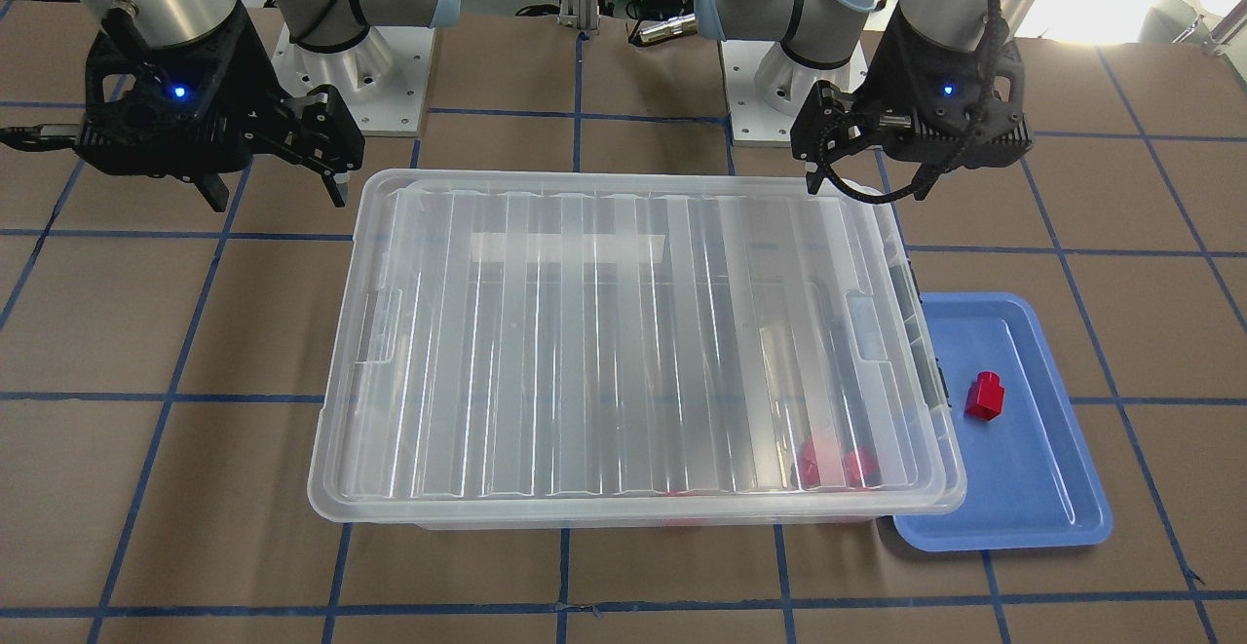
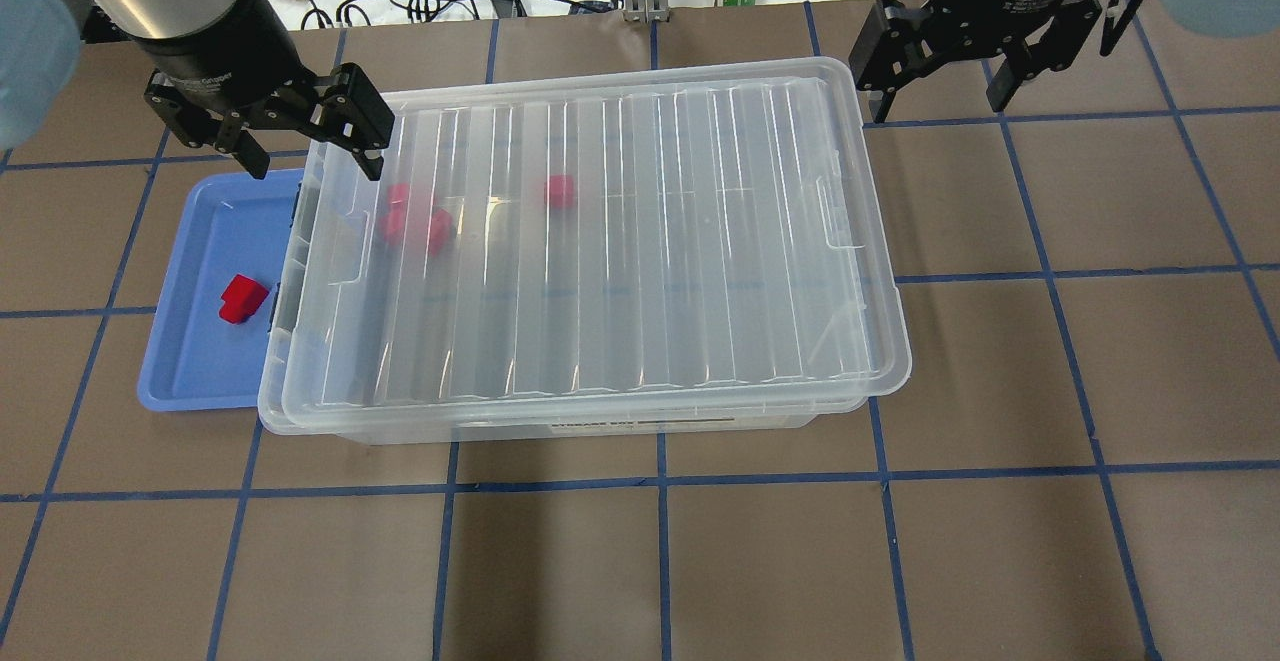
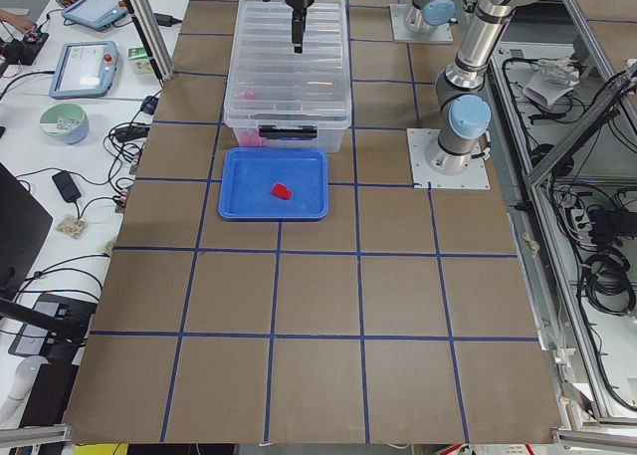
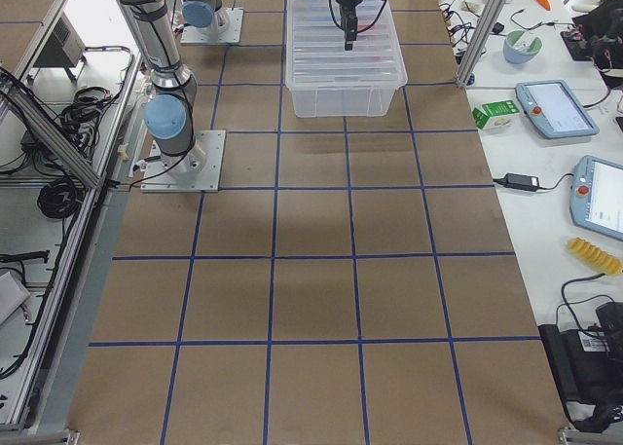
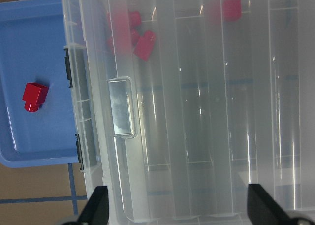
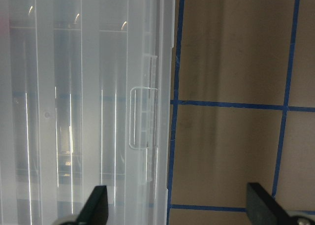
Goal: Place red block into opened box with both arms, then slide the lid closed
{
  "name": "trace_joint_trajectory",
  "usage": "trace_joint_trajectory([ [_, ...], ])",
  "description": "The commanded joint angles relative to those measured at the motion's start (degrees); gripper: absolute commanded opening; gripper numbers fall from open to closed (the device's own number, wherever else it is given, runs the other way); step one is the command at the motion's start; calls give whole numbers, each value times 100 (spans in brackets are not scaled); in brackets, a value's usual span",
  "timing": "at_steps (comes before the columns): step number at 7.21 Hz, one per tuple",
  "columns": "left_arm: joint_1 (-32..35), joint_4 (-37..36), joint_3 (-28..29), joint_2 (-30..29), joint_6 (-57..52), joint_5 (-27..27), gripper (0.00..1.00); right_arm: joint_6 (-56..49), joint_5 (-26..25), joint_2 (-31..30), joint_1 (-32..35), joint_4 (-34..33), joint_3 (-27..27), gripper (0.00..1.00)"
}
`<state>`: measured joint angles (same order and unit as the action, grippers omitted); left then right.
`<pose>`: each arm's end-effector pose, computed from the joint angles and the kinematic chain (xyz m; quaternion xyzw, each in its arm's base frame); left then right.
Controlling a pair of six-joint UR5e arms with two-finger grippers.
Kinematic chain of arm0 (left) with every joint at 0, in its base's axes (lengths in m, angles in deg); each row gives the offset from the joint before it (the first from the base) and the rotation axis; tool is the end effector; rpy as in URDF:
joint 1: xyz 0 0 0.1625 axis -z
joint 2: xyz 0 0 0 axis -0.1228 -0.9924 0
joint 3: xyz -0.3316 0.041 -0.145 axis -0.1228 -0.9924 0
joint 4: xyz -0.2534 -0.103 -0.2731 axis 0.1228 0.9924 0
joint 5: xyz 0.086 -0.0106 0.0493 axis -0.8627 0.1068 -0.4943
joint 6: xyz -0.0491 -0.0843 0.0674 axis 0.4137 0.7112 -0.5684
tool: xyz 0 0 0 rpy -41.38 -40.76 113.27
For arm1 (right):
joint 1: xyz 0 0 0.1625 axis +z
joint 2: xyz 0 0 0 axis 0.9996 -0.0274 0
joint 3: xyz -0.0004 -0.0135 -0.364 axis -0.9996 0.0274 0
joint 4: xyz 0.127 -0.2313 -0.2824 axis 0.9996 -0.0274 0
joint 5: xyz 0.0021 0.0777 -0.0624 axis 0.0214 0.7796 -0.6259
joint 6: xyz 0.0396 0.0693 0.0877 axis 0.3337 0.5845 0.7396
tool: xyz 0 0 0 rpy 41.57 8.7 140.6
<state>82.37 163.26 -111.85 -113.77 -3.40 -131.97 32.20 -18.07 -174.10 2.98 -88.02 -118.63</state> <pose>-0.1263 -0.4667 0.4298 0.0295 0.9995 -0.0061 0.0102 0.1462 -0.4865 0.4389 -0.0331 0.9993 -0.0196 0.0037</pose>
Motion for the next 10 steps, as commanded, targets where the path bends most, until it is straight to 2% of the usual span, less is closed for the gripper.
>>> trace_joint_trajectory([
  [1, -4, 0, 0, 5, 0, 0, 100, 0, 0, 0, 9, 0, -3, 100],
  [6, -21, 0, 0, 23, 0, 0, 100, 8, 35, 88, -53, -35, -108, 100],
  [8, -21, 0, 0, 31, -9, 0, 100, -17, 0, 298, -53, -184, -607, 100],
  [10, -13, 0, -9, 23, -18, 0, 100, -26, 17, 596, -53, -1313, -1117, 100],
])
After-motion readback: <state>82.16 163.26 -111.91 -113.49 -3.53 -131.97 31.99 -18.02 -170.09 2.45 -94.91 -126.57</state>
